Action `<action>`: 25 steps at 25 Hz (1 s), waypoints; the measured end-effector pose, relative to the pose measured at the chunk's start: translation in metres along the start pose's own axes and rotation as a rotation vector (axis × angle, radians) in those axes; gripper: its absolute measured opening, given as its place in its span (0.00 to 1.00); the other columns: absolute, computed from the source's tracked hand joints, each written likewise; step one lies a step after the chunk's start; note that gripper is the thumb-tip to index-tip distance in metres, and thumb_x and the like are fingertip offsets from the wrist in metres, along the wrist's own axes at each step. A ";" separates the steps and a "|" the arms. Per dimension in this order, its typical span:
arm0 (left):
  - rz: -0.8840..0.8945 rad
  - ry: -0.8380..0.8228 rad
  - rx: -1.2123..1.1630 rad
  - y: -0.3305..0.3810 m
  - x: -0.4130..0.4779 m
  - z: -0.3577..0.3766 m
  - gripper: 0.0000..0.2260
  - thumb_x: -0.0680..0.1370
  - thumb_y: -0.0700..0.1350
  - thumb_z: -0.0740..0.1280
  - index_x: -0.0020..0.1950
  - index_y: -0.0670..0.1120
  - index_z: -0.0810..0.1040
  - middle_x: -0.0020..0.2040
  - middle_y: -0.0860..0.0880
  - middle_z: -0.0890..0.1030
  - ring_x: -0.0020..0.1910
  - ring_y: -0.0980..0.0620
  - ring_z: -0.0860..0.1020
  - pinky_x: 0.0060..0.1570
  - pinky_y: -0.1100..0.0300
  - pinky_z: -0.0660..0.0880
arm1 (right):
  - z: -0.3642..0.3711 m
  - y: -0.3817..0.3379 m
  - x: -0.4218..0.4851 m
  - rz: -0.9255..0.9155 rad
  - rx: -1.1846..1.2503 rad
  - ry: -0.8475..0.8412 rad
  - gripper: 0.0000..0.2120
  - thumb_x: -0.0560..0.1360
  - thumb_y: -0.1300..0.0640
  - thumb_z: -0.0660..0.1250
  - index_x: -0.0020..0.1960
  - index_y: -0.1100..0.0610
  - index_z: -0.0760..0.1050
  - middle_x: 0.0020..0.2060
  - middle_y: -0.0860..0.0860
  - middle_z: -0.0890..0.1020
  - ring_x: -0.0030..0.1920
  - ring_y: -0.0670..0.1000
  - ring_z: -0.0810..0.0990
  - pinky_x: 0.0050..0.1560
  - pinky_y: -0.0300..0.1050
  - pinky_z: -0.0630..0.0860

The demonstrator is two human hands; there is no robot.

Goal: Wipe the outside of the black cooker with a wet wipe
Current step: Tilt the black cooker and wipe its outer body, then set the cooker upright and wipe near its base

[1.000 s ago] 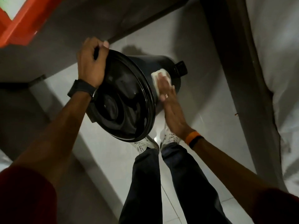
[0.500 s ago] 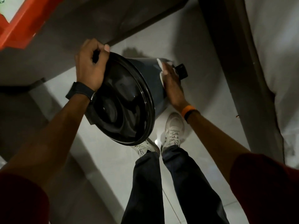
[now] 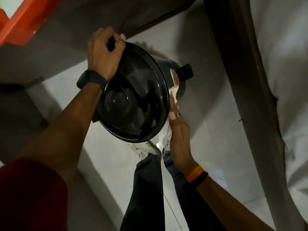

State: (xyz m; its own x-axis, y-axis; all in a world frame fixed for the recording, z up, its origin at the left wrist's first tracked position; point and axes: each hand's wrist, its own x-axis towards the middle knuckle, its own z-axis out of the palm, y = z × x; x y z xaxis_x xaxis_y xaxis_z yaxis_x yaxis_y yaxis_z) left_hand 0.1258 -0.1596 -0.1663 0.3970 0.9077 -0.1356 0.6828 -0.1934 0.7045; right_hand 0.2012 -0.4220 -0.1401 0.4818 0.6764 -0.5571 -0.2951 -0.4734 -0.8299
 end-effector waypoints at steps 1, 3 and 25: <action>0.057 -0.019 0.035 0.003 0.000 0.002 0.10 0.80 0.52 0.62 0.39 0.51 0.73 0.41 0.50 0.75 0.48 0.48 0.74 0.50 0.57 0.67 | 0.000 -0.005 -0.002 0.037 0.047 0.049 0.28 0.81 0.38 0.55 0.78 0.46 0.67 0.73 0.40 0.76 0.76 0.43 0.71 0.77 0.38 0.67; 0.205 -0.123 0.163 0.017 0.000 0.009 0.13 0.79 0.54 0.62 0.46 0.45 0.76 0.47 0.41 0.78 0.53 0.43 0.75 0.54 0.54 0.67 | -0.006 -0.007 0.011 0.220 0.040 0.180 0.25 0.81 0.38 0.58 0.70 0.51 0.78 0.63 0.45 0.85 0.67 0.47 0.81 0.72 0.46 0.75; 0.909 -0.569 0.465 0.049 -0.090 0.060 0.21 0.80 0.62 0.58 0.61 0.49 0.79 0.60 0.48 0.81 0.65 0.47 0.75 0.78 0.44 0.57 | -0.052 0.034 0.011 0.505 -0.352 0.368 0.10 0.76 0.68 0.70 0.57 0.62 0.81 0.48 0.59 0.81 0.50 0.61 0.81 0.54 0.59 0.82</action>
State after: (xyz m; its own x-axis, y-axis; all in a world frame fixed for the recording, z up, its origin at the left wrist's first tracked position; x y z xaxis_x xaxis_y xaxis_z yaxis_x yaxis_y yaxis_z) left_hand 0.1606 -0.2735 -0.1617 0.9920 0.0900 -0.0884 0.1179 -0.9108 0.3956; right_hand 0.2392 -0.4602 -0.1726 0.6219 0.1214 -0.7737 -0.3020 -0.8743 -0.3800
